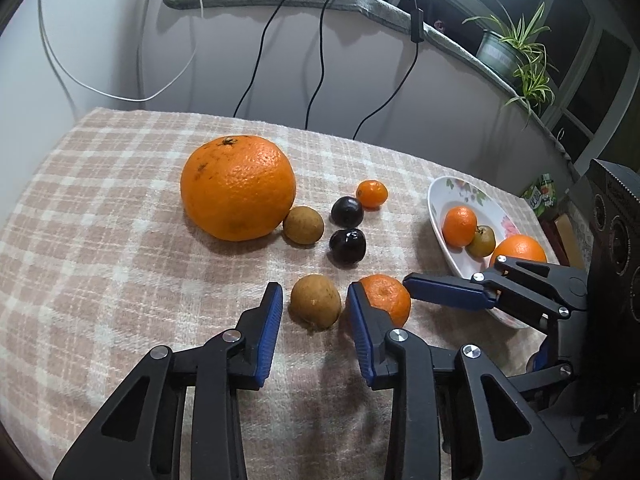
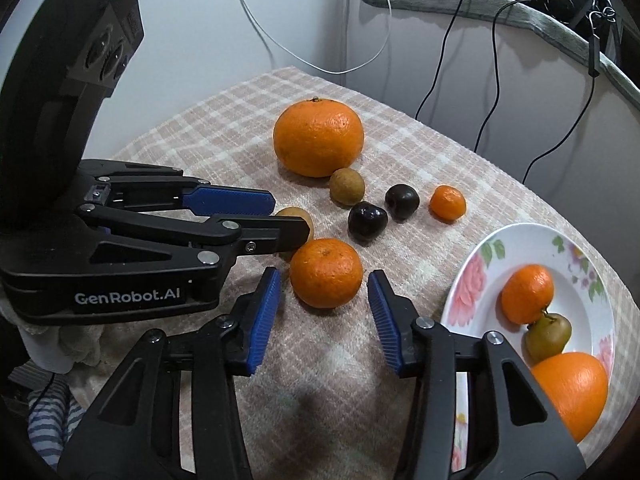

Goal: Organize fruits
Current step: 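Close the left gripper on a brown kiwi while the right gripper closes on a tangerine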

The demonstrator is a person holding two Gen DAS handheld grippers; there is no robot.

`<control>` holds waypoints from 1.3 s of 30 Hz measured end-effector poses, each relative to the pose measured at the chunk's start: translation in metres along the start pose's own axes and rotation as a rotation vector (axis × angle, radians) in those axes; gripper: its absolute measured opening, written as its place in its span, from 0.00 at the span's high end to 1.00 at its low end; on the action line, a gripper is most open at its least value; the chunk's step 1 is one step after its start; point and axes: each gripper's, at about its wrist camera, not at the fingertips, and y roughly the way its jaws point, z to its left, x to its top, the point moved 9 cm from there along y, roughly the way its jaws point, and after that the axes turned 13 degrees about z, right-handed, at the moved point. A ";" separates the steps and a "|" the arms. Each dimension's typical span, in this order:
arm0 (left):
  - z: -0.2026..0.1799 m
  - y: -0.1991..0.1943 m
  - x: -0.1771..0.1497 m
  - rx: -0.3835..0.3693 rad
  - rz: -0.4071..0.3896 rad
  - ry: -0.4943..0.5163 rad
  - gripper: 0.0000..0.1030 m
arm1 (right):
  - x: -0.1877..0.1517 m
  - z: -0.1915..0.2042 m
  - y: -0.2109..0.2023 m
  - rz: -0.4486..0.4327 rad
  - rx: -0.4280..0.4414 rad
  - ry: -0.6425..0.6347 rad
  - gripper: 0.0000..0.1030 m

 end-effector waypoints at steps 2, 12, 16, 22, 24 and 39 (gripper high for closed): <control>0.001 0.001 0.000 0.000 0.004 -0.001 0.69 | 0.001 0.000 0.003 0.004 -0.007 -0.003 0.55; 0.001 0.004 0.002 -0.026 0.017 -0.003 0.77 | 0.002 0.000 0.011 0.020 -0.018 -0.024 0.59; 0.000 0.005 0.001 -0.026 0.015 -0.004 0.77 | 0.002 0.000 0.011 0.016 -0.012 -0.020 0.59; 0.000 0.003 0.000 -0.024 0.008 -0.009 0.77 | 0.000 -0.001 0.009 0.012 -0.011 -0.017 0.59; 0.000 0.002 -0.001 -0.020 0.006 -0.007 0.77 | -0.001 -0.002 0.008 0.011 -0.008 -0.012 0.59; -0.002 -0.021 -0.004 -0.004 -0.038 -0.015 0.77 | -0.008 -0.001 -0.014 -0.031 0.016 0.013 0.60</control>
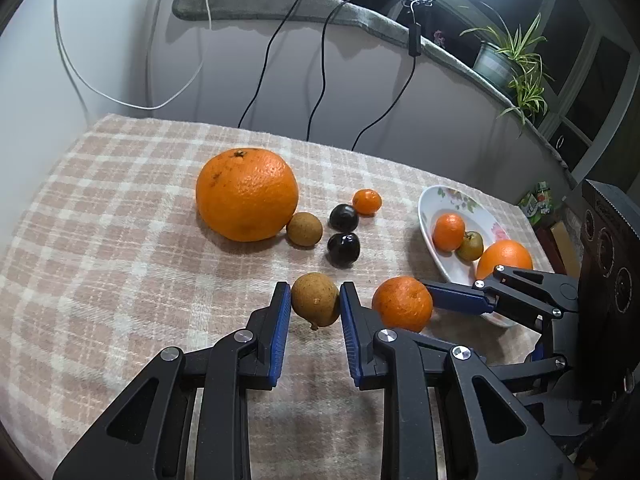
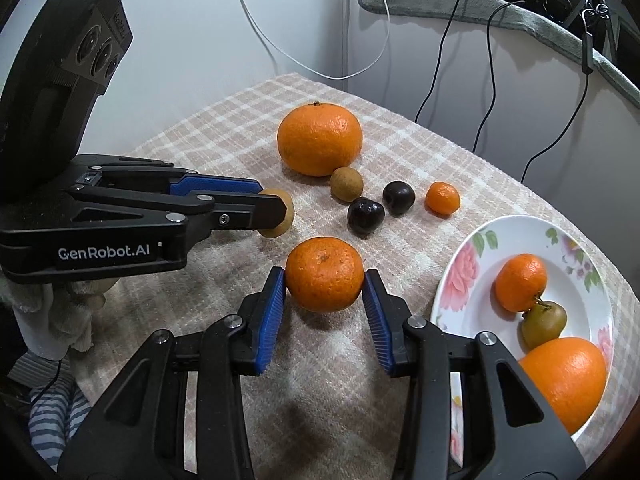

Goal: Organize fruits
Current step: 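Close the left gripper on a brown kiwi while the right gripper closes on a tangerine, then carry the kiwi with the left gripper while the right gripper carries the tangerine over the plate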

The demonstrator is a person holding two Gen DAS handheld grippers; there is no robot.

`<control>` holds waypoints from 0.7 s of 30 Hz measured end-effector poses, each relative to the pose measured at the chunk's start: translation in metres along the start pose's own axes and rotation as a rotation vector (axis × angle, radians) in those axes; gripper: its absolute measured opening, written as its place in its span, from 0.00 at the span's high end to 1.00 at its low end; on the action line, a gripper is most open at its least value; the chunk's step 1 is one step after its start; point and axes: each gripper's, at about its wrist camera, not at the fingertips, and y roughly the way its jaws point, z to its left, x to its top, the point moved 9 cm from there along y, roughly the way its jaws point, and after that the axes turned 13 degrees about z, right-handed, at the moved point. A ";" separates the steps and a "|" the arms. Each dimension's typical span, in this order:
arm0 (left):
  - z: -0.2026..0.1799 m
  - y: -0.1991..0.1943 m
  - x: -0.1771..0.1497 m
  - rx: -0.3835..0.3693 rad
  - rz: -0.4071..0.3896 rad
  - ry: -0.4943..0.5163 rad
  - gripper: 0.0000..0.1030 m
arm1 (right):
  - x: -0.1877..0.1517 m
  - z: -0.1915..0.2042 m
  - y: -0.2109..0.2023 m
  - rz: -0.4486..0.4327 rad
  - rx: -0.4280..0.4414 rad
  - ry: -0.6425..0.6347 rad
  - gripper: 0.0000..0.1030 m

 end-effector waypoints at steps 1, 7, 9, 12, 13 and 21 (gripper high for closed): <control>-0.001 -0.001 0.000 -0.001 -0.003 0.001 0.77 | 0.000 -0.001 -0.002 -0.005 0.002 0.005 0.60; -0.014 -0.011 0.002 0.000 -0.023 0.022 0.77 | -0.002 -0.004 -0.019 -0.040 0.013 0.024 0.60; -0.019 -0.014 0.004 -0.004 -0.028 0.028 0.77 | -0.003 -0.006 -0.026 -0.051 0.010 0.025 0.60; -0.029 -0.015 0.006 -0.010 -0.034 0.041 0.77 | -0.004 -0.011 -0.036 -0.069 0.007 0.034 0.60; -0.033 -0.015 0.007 -0.013 -0.035 0.046 0.77 | -0.005 -0.013 -0.040 -0.076 0.005 0.039 0.60; -0.066 -0.008 0.013 -0.032 -0.036 0.098 0.78 | -0.013 -0.040 -0.065 -0.118 -0.011 0.086 0.60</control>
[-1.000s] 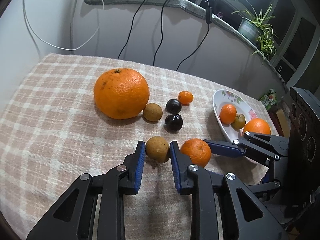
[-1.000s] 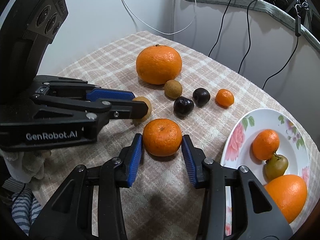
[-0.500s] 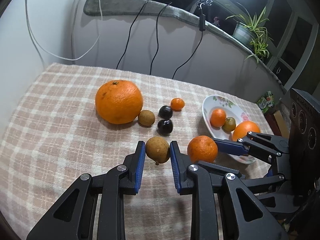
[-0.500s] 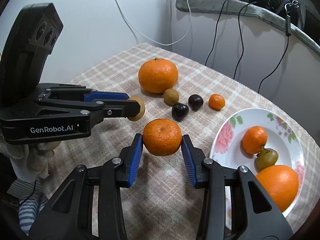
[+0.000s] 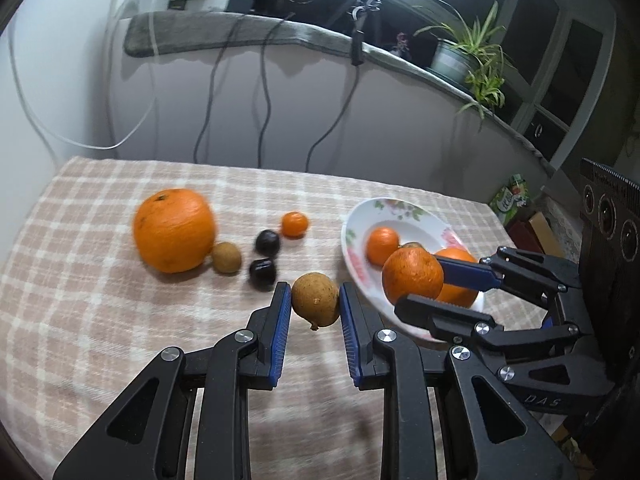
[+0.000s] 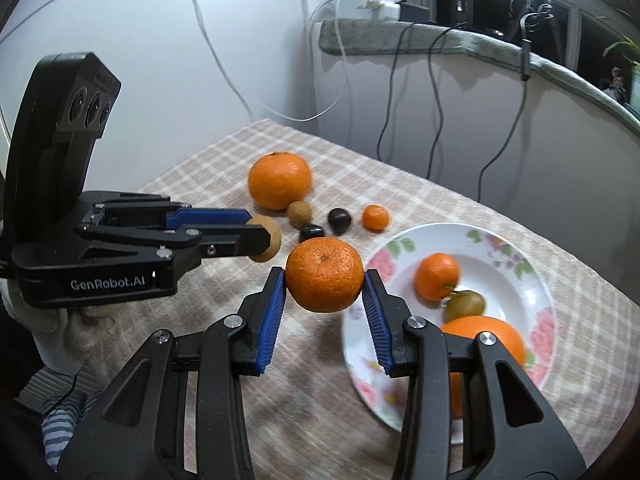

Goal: Organize fruits
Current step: 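Carry the kiwi with the left gripper while the right gripper carries the tangerine over the plate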

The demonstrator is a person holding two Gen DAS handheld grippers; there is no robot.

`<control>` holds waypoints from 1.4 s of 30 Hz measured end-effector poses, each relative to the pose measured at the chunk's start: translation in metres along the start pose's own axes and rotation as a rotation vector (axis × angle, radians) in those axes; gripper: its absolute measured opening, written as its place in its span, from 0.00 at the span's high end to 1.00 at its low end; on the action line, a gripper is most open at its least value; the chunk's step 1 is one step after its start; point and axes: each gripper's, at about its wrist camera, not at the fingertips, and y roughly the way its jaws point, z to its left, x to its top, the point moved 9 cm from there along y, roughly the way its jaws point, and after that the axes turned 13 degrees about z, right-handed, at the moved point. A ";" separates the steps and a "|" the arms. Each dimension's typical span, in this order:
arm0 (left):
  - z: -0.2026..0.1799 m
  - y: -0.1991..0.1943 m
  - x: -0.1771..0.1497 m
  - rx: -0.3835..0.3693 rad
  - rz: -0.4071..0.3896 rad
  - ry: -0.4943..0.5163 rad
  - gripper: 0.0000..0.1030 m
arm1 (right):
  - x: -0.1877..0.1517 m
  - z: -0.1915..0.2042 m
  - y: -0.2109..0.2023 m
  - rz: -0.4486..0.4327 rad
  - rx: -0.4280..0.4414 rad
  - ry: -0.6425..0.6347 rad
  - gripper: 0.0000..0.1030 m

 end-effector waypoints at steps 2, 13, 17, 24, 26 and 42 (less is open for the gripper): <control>-0.008 0.006 0.002 -0.001 0.005 0.012 0.78 | -0.002 -0.009 -0.005 -0.009 -0.005 0.015 0.60; -0.045 0.029 0.018 -0.029 0.026 0.063 0.78 | -0.015 -0.070 -0.024 -0.033 -0.053 0.110 0.60; -0.049 0.035 0.020 -0.030 0.034 0.069 0.78 | -0.018 -0.094 -0.028 -0.036 -0.062 0.149 0.60; -0.055 0.044 0.024 -0.035 0.046 0.081 0.78 | -0.019 -0.128 -0.023 -0.027 -0.083 0.194 0.60; -0.058 0.047 0.024 -0.035 0.050 0.086 0.78 | -0.020 -0.137 -0.020 -0.021 -0.083 0.207 0.60; -0.067 0.063 0.028 0.027 0.070 0.154 0.78 | -0.024 -0.163 0.008 0.029 -0.036 0.264 0.60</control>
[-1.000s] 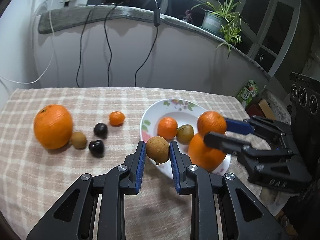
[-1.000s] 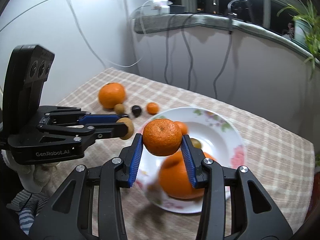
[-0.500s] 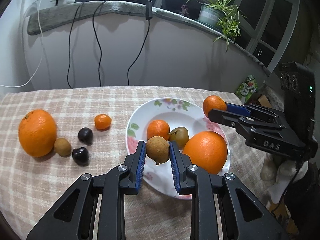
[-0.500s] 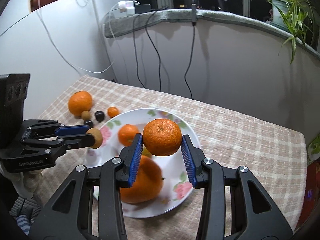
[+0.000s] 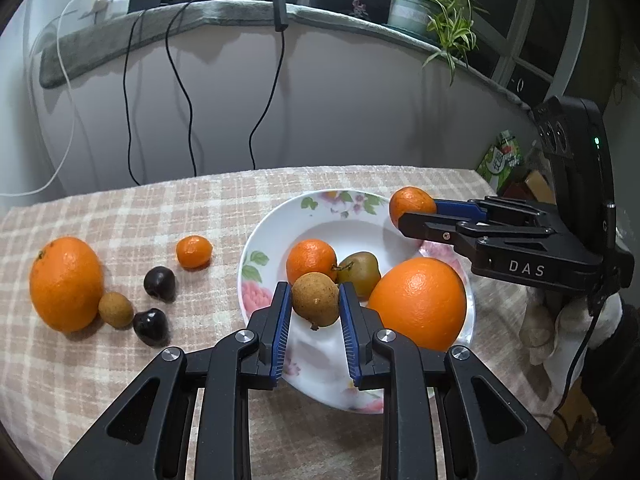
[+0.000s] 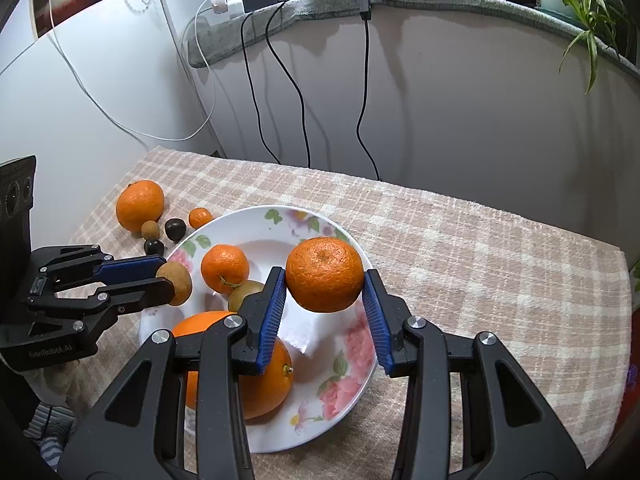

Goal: Organize fruits
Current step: 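Carry the kiwi with the left gripper while the right gripper carries the tangerine over the plate, then open both grippers to drop the kiwi and tangerine into the plate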

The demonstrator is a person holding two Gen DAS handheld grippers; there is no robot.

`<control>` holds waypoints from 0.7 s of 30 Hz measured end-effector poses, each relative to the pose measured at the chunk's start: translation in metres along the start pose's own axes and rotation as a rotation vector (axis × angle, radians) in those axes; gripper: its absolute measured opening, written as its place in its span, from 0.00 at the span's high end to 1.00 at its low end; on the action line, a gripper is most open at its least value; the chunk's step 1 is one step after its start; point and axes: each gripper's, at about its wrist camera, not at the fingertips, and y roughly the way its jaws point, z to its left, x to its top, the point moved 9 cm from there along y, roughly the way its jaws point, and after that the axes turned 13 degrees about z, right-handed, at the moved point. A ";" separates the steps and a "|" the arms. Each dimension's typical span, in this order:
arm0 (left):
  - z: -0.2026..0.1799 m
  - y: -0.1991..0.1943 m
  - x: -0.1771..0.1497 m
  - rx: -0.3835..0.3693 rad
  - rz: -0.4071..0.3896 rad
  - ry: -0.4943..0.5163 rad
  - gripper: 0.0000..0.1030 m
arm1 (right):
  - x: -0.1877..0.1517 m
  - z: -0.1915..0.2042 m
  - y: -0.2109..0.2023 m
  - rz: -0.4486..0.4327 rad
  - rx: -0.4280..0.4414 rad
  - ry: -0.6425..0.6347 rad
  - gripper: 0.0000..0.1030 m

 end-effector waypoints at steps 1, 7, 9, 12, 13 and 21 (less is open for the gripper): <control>-0.001 0.001 0.000 0.005 0.001 0.005 0.78 | 0.000 0.000 0.001 0.002 0.002 0.000 0.60; -0.004 0.002 0.000 0.017 0.002 0.025 0.77 | 0.001 0.001 0.003 0.008 0.010 0.002 0.60; -0.006 0.003 0.000 0.023 0.001 0.030 0.77 | 0.001 0.000 0.003 0.011 0.014 0.004 0.60; -0.007 0.003 0.000 0.027 0.002 0.038 0.77 | 0.001 0.000 0.004 0.016 0.016 0.006 0.60; -0.008 0.003 0.000 0.028 0.002 0.039 0.77 | 0.001 0.000 0.004 0.017 0.014 0.007 0.60; -0.010 -0.002 0.000 0.044 -0.014 0.048 0.42 | 0.002 -0.001 0.003 0.016 -0.014 0.007 0.37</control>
